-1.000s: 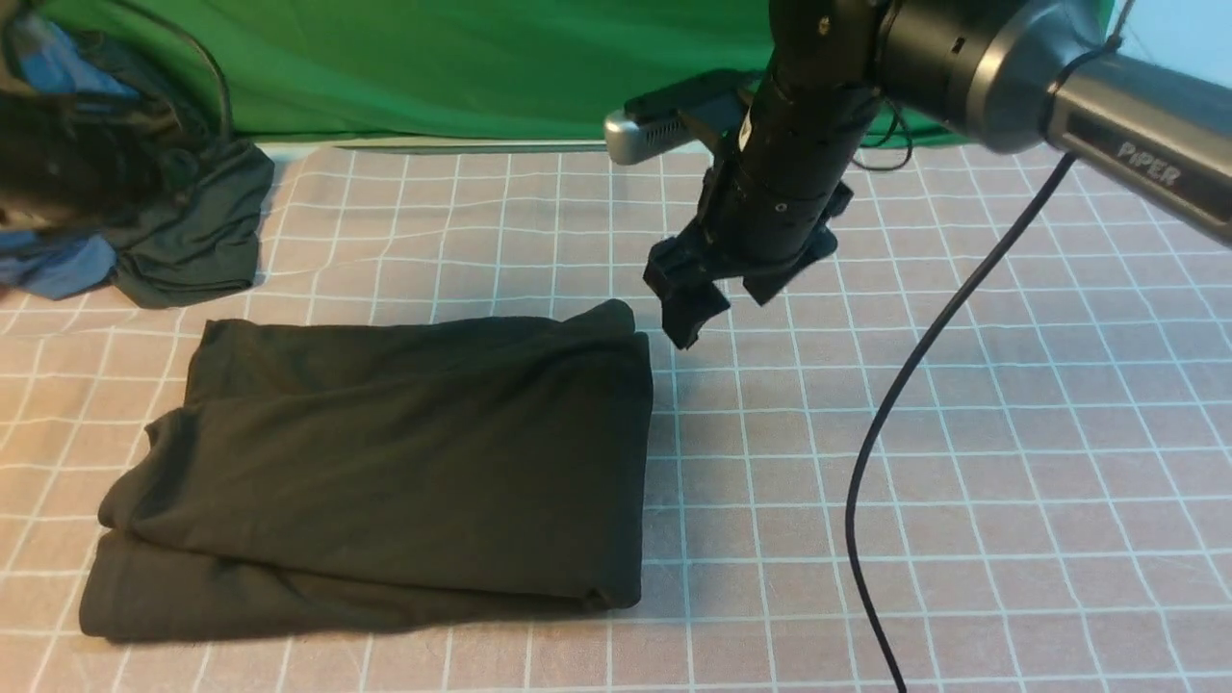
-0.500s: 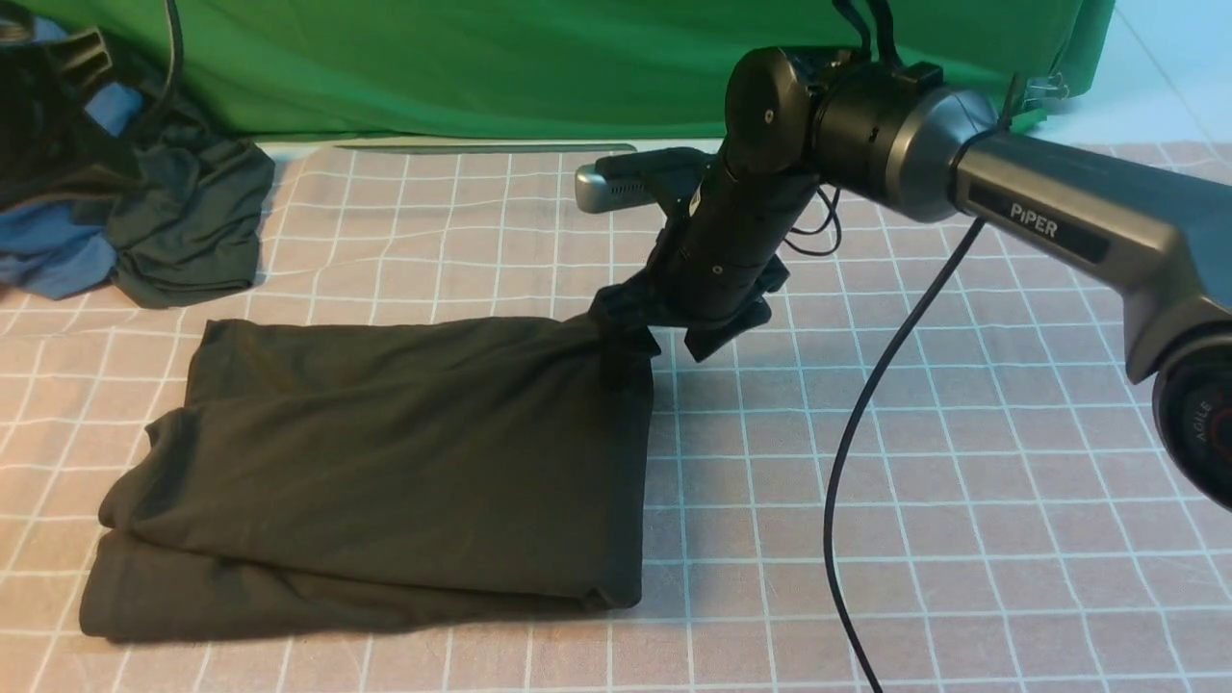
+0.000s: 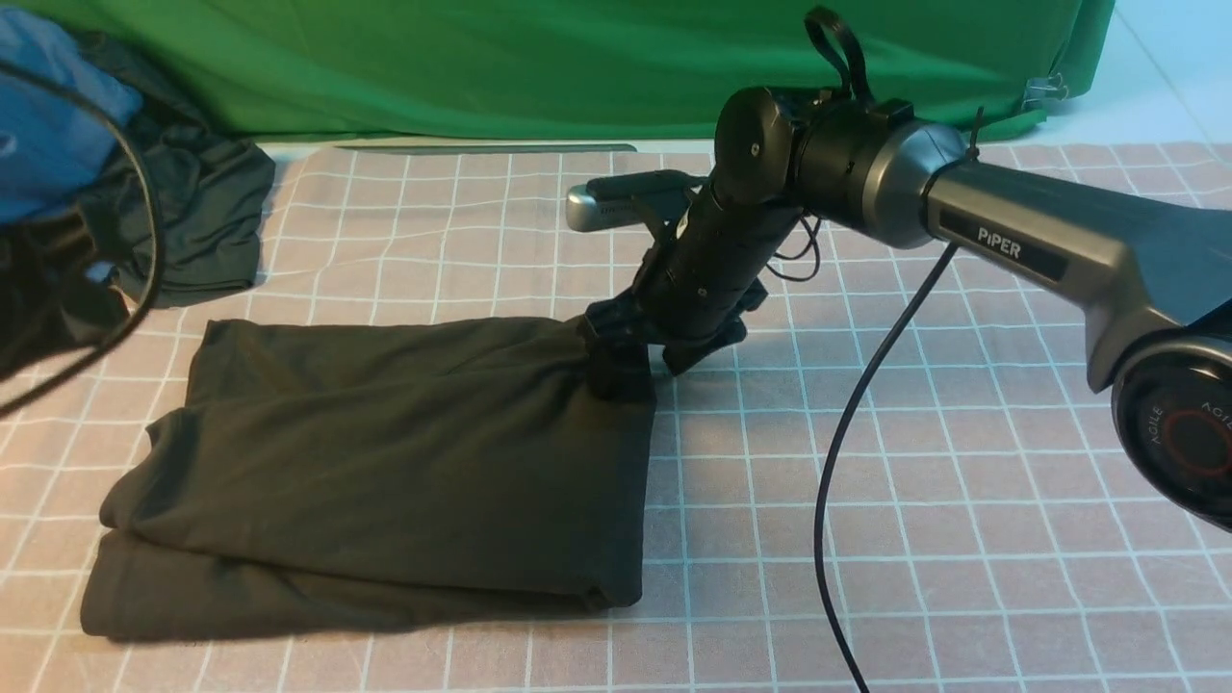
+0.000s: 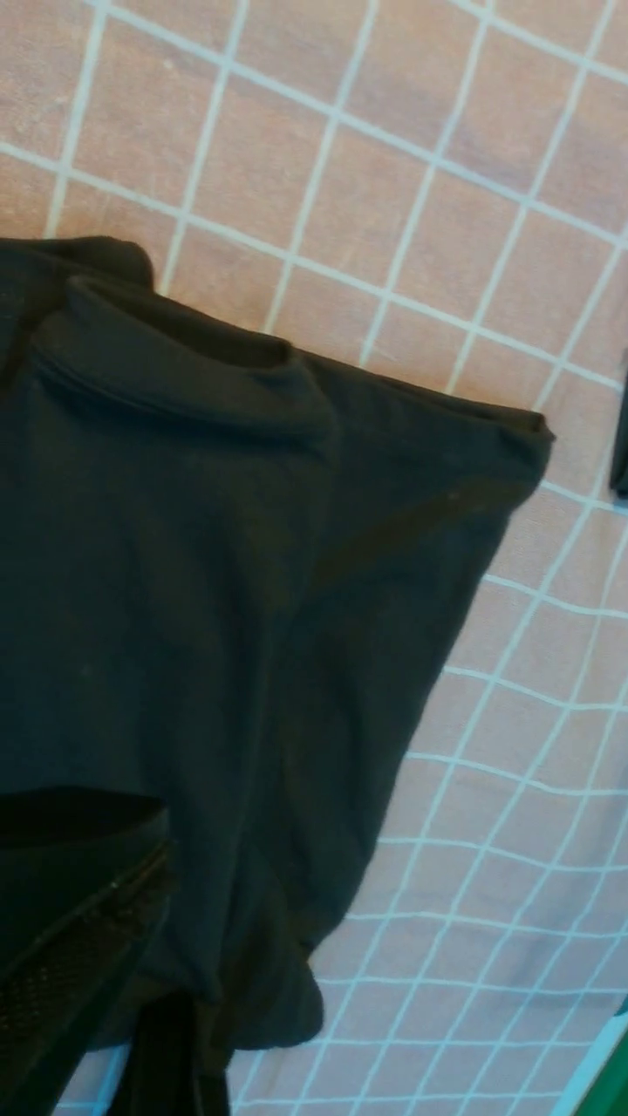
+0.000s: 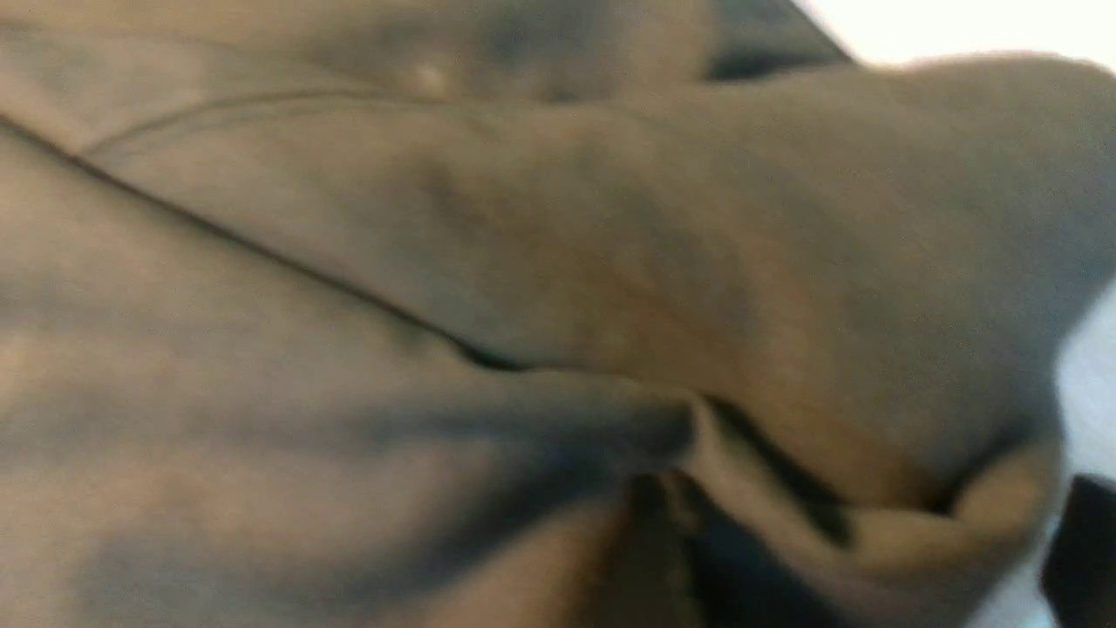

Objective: Fold a long-sleeved shirt over a pink coffee tablecloth.

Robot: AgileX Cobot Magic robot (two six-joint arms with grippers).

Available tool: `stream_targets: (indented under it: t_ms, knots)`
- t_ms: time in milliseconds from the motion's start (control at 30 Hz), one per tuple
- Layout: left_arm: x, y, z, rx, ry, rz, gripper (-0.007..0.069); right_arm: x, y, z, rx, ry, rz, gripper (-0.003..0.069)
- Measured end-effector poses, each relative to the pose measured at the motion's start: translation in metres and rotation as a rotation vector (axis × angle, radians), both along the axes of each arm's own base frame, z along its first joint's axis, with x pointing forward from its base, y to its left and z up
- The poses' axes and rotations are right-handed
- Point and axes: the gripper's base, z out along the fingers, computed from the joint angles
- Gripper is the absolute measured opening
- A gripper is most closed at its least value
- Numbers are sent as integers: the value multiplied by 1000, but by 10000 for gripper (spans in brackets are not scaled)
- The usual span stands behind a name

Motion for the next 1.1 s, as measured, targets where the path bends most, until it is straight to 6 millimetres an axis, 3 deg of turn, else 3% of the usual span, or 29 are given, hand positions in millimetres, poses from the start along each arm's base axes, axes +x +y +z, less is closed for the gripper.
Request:
stream_targets:
  t_ms: [33,67,133,167,200,300,500,800,1100]
  knots:
    - [-1,0,-1,-1,2,0,13,0,1,0,7,-7,11,496]
    - [-1,0,-1,-1,3,0,13,0,1,1,8,-11,15,484]
    - [-1,0,-2,-1,5,0,13,0,3,1,17,-33,42,311]
    - [-1,0,-2,-1,5,0,13,0,3,1,19,-33,44,286]
    - [-1,0,-2,-1,6,-1,14,1,4,0,20,-40,55,198]
    - [-1,0,-2,-1,8,-2,14,1,4,1,22,-44,65,119]
    - [-2,-1,-3,-4,17,-5,14,8,-8,1,31,-42,37,119]
    - [-2,-1,-3,-1,18,-9,14,35,-59,0,16,-47,-79,119]
    - [-2,-1,-3,6,18,-17,14,44,-80,0,-24,-66,-105,119]
